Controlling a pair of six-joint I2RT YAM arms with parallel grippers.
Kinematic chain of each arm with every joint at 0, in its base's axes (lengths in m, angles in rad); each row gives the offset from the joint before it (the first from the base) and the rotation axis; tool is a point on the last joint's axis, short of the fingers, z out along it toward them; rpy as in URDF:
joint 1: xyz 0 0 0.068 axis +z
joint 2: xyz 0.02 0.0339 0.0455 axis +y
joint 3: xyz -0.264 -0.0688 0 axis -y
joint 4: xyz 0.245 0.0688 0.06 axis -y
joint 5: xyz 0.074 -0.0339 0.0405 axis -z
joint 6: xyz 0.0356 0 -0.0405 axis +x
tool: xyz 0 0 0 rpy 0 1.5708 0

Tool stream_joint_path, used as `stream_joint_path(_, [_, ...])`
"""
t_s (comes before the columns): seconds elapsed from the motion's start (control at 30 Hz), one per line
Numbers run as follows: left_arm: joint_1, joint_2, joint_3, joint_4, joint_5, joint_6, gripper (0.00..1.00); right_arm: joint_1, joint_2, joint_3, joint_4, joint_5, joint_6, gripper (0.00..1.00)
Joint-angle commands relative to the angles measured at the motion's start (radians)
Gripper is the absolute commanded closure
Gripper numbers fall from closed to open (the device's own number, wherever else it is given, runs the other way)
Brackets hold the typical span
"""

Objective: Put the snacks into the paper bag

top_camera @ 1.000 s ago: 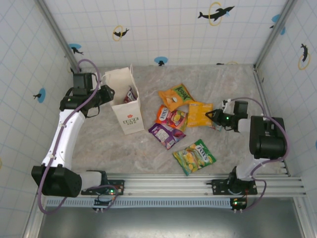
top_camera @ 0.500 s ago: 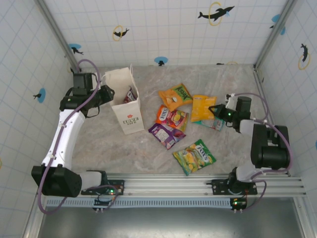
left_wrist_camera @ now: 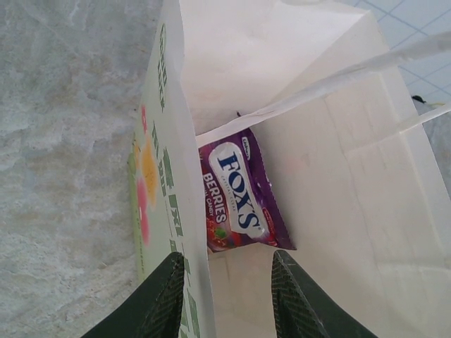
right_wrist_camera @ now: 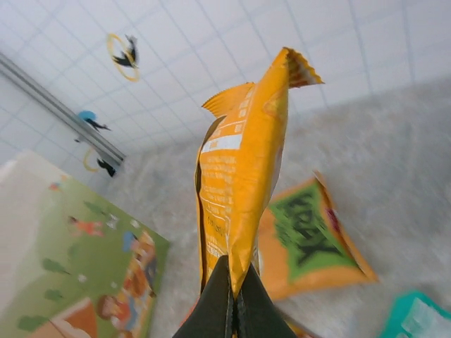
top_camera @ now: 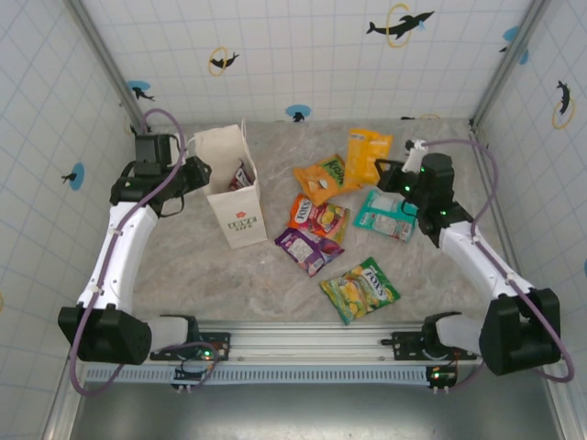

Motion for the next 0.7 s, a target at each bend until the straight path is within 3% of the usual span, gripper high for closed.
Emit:
stream_joint_path(0.0, [-0.007, -0.003, 0.038, -0.001, -0.028, -0.001, 0.64, 0.109, -0.030, 0.105, -0.010, 0.193, -0.032, 0.99])
stream_joint_path(0.2, [-0.007, -0.013, 0.022, 0.008, -0.071, 0.001, 0.74, 0.372, 0.035, 0.285, 0.074, 0.347, -0.133, 0.99])
stream_joint_path(0.37, [-0.007, -0.014, 0.022, 0.000, -0.090, 0.012, 0.77, 0.560, 0.141, 0.434, 0.156, 0.408, -0.255, 0.99])
stream_joint_path(0.67, [-0.007, -0.019, 0.011, -0.004, -0.098, 0.021, 0.82, 0.701, 0.326, 0.591, 0.234, 0.411, -0.328, 0.98])
